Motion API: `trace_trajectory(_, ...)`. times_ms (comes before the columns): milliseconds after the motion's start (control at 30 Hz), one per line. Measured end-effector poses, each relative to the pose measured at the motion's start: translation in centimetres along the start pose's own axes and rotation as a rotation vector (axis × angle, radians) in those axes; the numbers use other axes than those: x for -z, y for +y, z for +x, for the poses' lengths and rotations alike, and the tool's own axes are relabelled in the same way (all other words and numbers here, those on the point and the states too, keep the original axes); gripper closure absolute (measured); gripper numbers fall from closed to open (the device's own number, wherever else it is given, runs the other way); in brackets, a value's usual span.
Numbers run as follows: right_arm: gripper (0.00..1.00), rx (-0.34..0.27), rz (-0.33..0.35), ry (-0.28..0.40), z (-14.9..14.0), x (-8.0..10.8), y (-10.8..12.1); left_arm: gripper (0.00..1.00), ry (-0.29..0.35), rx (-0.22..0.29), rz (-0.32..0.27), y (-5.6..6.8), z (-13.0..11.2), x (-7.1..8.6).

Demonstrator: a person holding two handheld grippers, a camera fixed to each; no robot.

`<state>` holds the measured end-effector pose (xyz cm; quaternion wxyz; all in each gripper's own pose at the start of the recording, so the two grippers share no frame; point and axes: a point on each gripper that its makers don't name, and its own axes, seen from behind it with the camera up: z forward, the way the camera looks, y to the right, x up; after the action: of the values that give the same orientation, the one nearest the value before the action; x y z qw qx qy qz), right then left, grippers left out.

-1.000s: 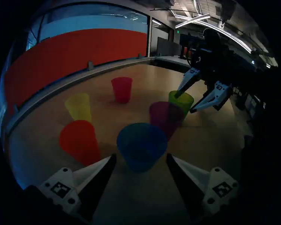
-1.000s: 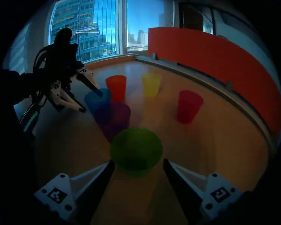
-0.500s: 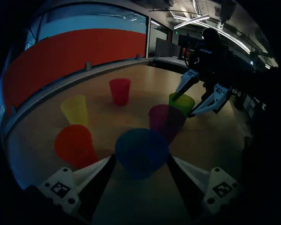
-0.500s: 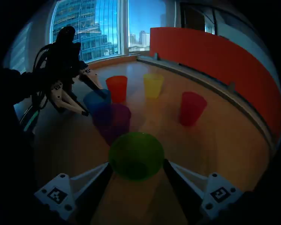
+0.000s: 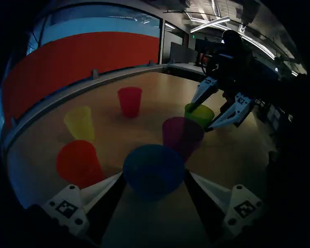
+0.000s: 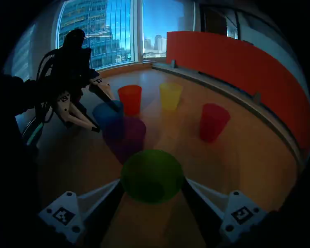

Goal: Pour water

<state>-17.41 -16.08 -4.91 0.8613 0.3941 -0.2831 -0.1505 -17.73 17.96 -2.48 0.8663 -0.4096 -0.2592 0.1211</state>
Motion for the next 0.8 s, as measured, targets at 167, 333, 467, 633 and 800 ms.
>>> trace_trajectory(167, 0.09, -0.002, -0.001, 0.006, 0.12, -0.1, 0.01, 0.07, 0.0, 0.003, -0.001, -0.06, 0.13, -0.14)
trace_trajectory(333, 0.09, -0.005, -0.001, 0.012, 0.2, -0.1, 0.0, 0.13, 0.003, 0.006, 0.009, -0.36, 0.19, -0.22)
trace_trajectory(467, 0.1, -0.007, 0.001, 0.015, 0.21, -0.05, -0.06, 0.14, 0.005, 0.004, 0.011, -0.36, 0.18, -0.2)
trace_trajectory(633, 0.1, -0.011, -0.001, 0.03, 0.61, 0.16, -0.07, 0.14, 0.005, 0.001, 0.013, -0.41, 0.18, -0.16)
trace_trajectory(800, 0.1, -0.015, -0.006, 0.044, 1.02, 0.59, 0.04, 0.14, 0.012, -0.002, 0.016, -0.4, 0.42, -0.04)
